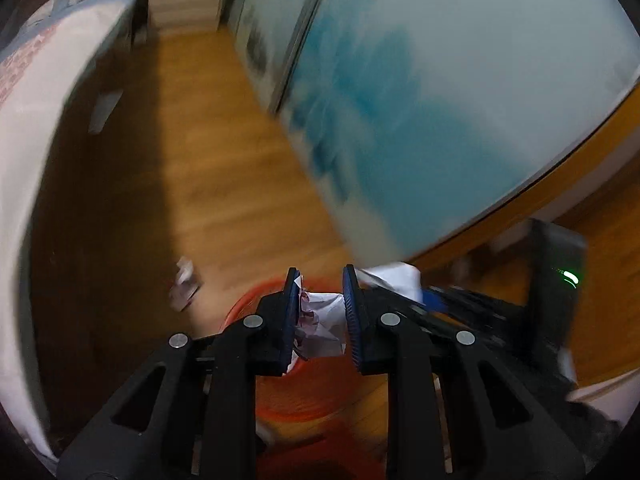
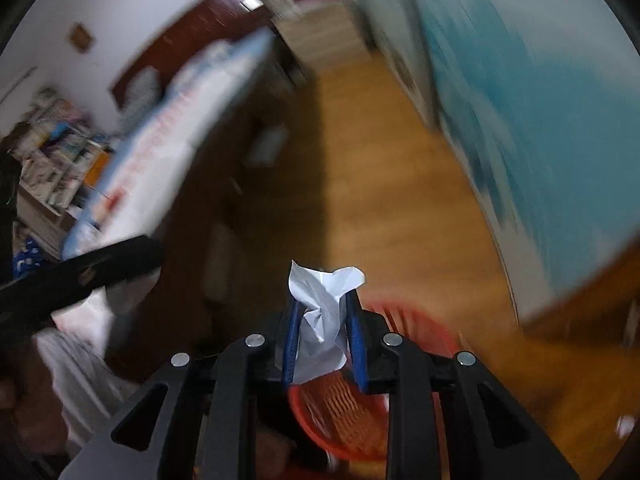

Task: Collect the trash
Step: 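Carry both papers to the wastebasket and open both tools, then swing both tools back and reach the right tool toward the remaining pile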

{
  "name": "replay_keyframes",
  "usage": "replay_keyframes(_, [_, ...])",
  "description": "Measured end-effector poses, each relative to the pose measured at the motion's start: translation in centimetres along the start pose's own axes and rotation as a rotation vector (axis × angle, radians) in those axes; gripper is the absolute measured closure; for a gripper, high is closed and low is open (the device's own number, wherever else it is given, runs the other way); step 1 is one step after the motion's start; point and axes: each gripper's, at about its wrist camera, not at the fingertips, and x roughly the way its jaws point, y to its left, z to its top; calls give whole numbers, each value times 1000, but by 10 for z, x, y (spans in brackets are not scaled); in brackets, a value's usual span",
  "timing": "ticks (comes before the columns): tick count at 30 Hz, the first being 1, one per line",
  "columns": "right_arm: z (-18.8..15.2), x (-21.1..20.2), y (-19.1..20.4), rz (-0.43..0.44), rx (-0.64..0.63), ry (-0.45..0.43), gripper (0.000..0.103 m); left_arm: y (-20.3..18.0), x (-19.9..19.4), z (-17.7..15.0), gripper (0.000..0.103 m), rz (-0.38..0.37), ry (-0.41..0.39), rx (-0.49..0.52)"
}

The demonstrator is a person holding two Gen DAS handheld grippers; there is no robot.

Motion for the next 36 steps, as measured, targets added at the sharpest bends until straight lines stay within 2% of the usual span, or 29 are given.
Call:
replay_keyframes(2, [-31, 36, -17, -44, 9, 101, 79, 8, 37, 2, 82, -45, 118, -42])
replay_keyframes(3, [-48, 51, -29, -33, 59, 147, 79, 8, 44, 3, 82, -37, 134, -31])
replay_keyframes(5, [-69, 68, -38, -32, 121, 186, 79, 8, 62, 2, 82, 52, 157, 35])
replay_keyframes(7, [-77, 78, -43, -28, 157, 201, 79, 15, 78, -7, 82, 67, 206, 31])
replay_keyframes(9, [-77, 83, -41, -20, 168, 213, 71, 20, 94, -16, 82, 72, 273, 7])
replay_keyframes(11, [-78, 84, -36, -36, 155, 206, 46, 20, 98, -24, 80, 92, 305, 10])
replay_keyframes(12, [-76, 82, -35, -42, 156, 195, 41, 22, 99, -26, 77, 93, 318, 5])
replay_keyframes(13, [-75, 81, -34, -49, 153, 193, 33, 25, 96, -27, 65, 84, 321, -4])
replay_keyframes(14, [-72, 80, -31, -65, 144, 195, 32, 27, 96, -27, 53, 70, 326, -22])
replay_keyframes(15, [-66, 80, -23, -82, 124, 194, 32, 29, 95, -26, 31, 49, 331, -45])
replay_keyframes(16, [-63, 78, -21, -85, 114, 192, 32, 29, 93, -25, 28, 33, 325, -62])
replay_keyframes(19, [-54, 74, -14, -91, 95, 183, 32, 27, 80, -19, 28, 19, 287, -87])
replay_keyframes(23, [-41, 59, 3, -88, 60, 150, 32, 26, 41, -10, 28, 54, 187, -70])
replay_keyframes(25, [-31, 50, 19, -80, 28, 124, 32, 27, 3, -10, 28, 104, 99, -31])
replay_keyframes(27, [-19, 40, 42, -59, -8, 89, 32, 37, -56, -14, 28, 110, -51, -31])
replay_keyframes(29, [-10, 31, 66, -44, -58, 64, 32, 60, -112, -23, 28, 77, -179, -90])
replay_keyframes(31, [1, 22, 97, -21, -119, 31, 32, 90, -162, -35, 28, 83, -282, -158])
replay_keyframes(34, [14, 10, 148, 26, -195, -13, 31, 134, -223, -54, 27, 152, -406, -244])
replay_keyframes(36, [20, 4, 181, 53, -244, -39, 31, 171, -266, -76, 26, 231, -501, -306])
